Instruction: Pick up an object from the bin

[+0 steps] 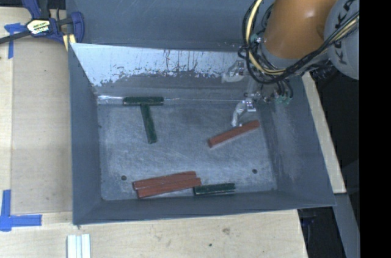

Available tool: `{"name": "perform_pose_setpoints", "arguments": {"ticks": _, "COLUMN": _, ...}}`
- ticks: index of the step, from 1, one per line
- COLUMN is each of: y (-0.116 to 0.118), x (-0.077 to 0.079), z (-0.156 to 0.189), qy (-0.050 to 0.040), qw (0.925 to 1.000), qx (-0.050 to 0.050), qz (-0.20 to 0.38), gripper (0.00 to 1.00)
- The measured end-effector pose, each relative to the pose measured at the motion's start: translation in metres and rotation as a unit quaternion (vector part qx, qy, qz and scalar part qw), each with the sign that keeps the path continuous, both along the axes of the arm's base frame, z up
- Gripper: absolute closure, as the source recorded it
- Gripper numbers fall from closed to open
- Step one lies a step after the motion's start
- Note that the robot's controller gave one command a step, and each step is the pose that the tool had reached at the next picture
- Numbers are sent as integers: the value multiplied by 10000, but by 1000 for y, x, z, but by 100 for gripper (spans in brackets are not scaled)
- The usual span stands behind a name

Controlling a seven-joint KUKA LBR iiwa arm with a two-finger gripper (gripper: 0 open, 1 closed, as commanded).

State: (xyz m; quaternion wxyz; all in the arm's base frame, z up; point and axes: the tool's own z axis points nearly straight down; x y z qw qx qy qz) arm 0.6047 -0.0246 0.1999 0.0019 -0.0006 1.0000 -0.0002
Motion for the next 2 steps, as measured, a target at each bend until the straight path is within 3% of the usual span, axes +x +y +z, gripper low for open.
{"name": "perform_pose_setpoints", "arguments": {"ticks": 1, "y": 0, "x": 0, "z": 0, "qy": 0, "qw": 10000, "qx": 0, "qz": -1, "gripper": 0}}
{"name": "perform_pose_setpoints", "arguments": {"ticks": 2, "y": -14, "x": -3, "z": -49, "qy": -34, "qw": 9997, "qx": -2, "qz": 243, "gripper": 0}}
